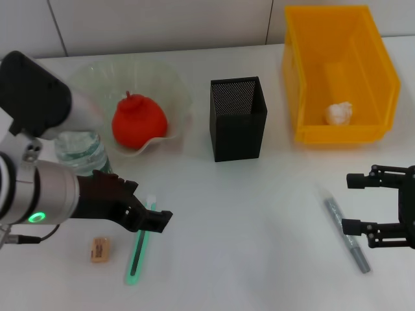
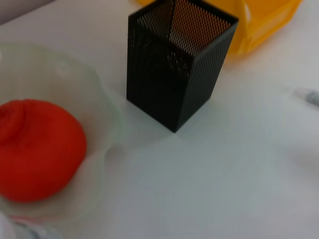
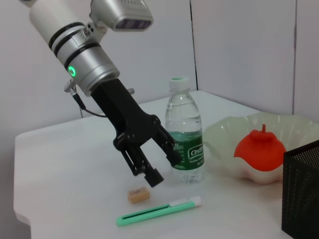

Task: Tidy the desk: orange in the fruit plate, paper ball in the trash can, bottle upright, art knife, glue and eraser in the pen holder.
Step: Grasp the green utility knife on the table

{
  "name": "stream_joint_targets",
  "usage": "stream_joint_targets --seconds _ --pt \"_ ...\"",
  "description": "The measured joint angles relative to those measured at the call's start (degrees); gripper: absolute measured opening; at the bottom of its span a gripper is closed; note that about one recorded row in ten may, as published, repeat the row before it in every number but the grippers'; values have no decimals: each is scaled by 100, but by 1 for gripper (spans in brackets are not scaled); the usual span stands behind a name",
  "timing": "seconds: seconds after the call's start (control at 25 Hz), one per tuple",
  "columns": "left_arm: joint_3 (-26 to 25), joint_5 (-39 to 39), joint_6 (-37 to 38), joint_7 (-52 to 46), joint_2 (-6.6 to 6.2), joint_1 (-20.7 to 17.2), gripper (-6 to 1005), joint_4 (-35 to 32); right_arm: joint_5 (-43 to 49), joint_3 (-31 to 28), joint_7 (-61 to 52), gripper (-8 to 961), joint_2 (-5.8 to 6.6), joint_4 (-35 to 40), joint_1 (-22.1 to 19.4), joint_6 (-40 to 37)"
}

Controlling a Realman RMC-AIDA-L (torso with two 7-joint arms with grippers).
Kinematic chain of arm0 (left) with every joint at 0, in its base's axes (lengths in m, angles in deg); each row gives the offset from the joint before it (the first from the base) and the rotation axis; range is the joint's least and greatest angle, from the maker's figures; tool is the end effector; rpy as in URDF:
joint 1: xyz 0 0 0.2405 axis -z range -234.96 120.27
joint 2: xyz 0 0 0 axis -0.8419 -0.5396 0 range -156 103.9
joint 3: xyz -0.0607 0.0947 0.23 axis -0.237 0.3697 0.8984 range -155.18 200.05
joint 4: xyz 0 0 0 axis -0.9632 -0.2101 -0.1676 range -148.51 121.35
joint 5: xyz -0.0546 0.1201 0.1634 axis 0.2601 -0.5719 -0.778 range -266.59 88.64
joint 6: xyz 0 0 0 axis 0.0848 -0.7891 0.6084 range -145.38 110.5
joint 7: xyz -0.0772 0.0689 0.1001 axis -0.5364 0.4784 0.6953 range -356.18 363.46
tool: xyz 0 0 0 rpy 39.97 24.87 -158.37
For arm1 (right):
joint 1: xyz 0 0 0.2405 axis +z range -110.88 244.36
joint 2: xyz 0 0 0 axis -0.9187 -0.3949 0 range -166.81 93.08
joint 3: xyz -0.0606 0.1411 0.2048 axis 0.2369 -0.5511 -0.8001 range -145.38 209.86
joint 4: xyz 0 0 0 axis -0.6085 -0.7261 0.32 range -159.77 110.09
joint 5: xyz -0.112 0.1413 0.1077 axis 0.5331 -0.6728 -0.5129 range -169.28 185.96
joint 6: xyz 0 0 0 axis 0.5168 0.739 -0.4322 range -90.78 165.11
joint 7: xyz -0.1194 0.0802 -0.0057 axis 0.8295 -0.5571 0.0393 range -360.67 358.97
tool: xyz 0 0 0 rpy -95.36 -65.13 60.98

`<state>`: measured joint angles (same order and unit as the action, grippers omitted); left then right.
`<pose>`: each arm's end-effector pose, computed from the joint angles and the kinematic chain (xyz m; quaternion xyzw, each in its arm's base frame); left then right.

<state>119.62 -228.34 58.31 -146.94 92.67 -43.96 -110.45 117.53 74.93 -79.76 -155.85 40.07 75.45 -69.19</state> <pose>-0.1696 0.2901 -0.0262 -0.9359 -0.2922 0.0634 0.1864 0.2956 0.2344 0.0707 -0.9542 0.1530 0.2070 0.1522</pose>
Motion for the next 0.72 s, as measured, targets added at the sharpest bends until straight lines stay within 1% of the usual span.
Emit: stream_joint_targets --seconds 0.04,0.12,0.24,0.32,0.4,0.72 --pt "101 -171 15 -135 2 34 842 -33 0 -4 0 768 2 -17 11 2" --pt "171 -246 80 -241 1 100 842 -55 0 -7 1 768 4 -39 22 7" --pt "177 -265 251 -373 6 221 842 -84 0 -7 3 768 3 -52 38 10" --pt "215 -400 408 -640 8 373 842 -98 0 -7 4 768 2 -66 46 11" --pt "251 -473 450 -765 9 435 842 -101 0 -7 10 768 1 -100 61 11" --pt "717 -1017 592 -1390 31 881 842 -54 0 -24 157 768 1 -343 103 11"
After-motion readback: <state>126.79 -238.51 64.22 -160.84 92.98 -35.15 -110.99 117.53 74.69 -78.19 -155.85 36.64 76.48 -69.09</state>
